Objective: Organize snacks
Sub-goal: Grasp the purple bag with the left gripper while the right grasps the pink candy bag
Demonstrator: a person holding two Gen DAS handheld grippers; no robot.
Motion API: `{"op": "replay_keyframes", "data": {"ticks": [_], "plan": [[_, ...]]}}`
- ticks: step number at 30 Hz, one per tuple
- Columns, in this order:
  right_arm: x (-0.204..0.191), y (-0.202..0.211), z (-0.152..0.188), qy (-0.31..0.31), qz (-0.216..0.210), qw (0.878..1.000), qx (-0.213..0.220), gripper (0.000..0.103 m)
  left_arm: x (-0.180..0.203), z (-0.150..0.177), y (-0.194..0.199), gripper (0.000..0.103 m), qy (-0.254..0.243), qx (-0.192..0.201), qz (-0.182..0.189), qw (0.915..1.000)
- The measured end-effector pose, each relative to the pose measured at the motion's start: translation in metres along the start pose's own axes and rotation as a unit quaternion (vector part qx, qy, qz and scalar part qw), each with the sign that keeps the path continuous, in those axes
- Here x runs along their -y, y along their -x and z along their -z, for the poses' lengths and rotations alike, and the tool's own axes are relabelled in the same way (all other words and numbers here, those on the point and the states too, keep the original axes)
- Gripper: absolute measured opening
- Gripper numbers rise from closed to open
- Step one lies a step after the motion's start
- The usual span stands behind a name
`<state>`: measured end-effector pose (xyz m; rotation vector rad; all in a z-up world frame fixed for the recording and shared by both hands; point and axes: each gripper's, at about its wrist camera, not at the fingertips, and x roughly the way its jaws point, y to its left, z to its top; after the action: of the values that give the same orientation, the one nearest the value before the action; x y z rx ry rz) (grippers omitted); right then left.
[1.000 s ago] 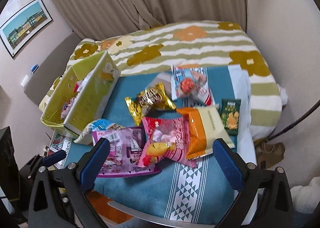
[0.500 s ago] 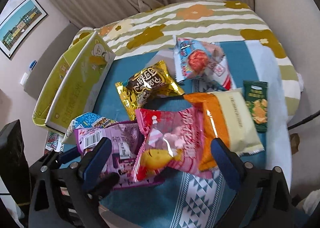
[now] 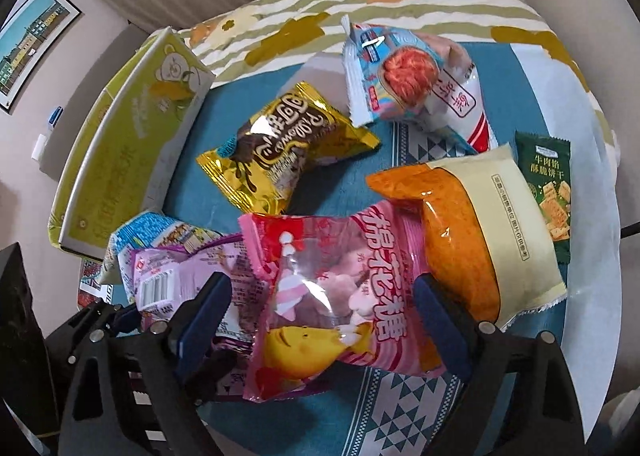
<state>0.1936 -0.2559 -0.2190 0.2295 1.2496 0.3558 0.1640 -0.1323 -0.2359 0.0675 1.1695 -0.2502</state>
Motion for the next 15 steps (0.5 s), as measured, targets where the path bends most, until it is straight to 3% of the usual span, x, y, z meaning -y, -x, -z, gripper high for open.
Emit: {"op": "replay_keyframes", "data": {"ticks": [10, 15], "plan": [[0.006, -0.016, -0.002, -0.016, -0.022, 0.999, -0.025, 0.09, -0.003, 0.004, 0.009, 0.062, -0.005, 0.0, -0.005, 1.0], [0.002, -0.012, 0.0, -0.002, -0.023, 0.999, -0.025, 0.077, -0.001, 0.004, 0.011, 0.058, -0.004, 0.005, -0.006, 1.0]]}}
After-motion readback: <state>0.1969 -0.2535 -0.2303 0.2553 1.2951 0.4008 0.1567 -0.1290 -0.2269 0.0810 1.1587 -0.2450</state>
